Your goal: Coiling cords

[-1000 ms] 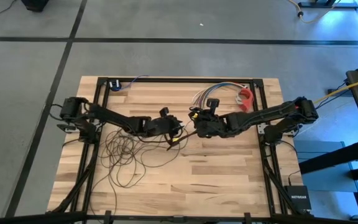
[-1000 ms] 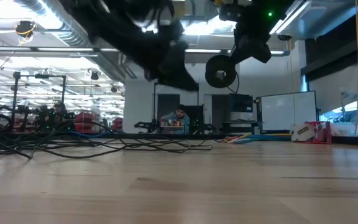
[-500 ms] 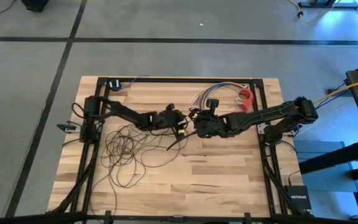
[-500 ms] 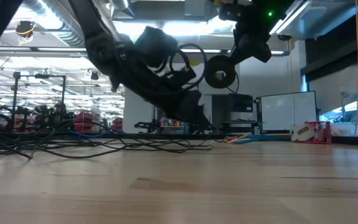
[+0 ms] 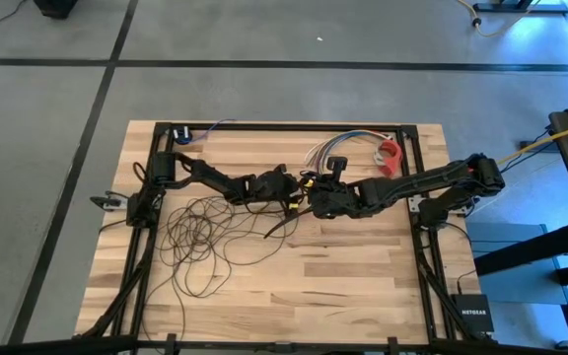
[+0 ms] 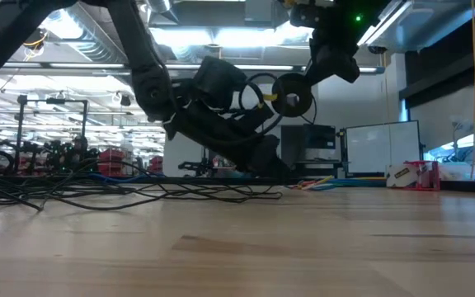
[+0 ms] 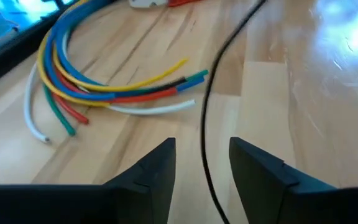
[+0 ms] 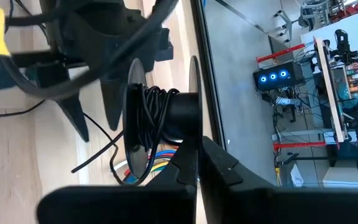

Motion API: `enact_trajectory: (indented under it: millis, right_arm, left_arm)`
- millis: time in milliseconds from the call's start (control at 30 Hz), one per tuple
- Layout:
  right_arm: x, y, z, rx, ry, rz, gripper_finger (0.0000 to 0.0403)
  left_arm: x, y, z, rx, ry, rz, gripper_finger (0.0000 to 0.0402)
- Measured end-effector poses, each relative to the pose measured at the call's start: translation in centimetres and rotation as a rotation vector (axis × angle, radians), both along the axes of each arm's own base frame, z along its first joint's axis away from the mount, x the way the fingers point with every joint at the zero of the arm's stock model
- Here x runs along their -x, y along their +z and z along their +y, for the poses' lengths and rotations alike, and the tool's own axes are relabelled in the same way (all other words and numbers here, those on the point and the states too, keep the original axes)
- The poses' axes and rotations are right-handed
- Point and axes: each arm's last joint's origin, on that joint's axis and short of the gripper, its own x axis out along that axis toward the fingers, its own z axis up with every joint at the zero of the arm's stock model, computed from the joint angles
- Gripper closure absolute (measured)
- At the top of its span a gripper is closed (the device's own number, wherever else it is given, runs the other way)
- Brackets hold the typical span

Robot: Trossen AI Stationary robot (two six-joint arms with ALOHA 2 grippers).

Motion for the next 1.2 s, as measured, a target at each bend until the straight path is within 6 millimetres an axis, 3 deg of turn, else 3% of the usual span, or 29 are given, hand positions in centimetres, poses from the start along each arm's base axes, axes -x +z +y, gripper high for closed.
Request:
enact_trajectory:
  millis: [167, 267, 400, 533, 867, 1200]
  right_arm:
    - [0.0, 0.0, 0.0, 0.000, 0.000, 0.006, 0.0400]
    - [0.0, 0.0, 0.0, 0.001, 0.000, 0.006, 0.0400]
    - [0.0, 0.0, 0.0, 0.002, 0.002, 0.007, 0.0400]
    - [0.1, 0.0, 0.0, 0.003, 0.002, 0.011, 0.0400]
    - [0.4, -0.4, 0.1, -0.070, 0.017, 0.042, 0.0400]
    - [0.8, -1.1, 0.0, -0.090, -0.018, 0.052, 0.0400]
  left_arm:
    - [0.1, -0.2, 0.1, -0.002, 0.039, 0.019, 0.0266]
    - [0.2, -0.4, 0.2, -0.001, 0.041, 0.043, 0.0303]
    - [0.3, -0.4, 0.3, -0.006, 0.043, 0.046, 0.0382]
    - [0.6, 0.0, 0.6, -0.021, 0.123, 0.072, 0.0387]
    - [2.4, 5.5, 0.1, -0.045, 0.187, 0.144, 0.0395]
    - [5.0, 11.4, -3.1, -0.094, 0.197, 0.052, 0.0399]
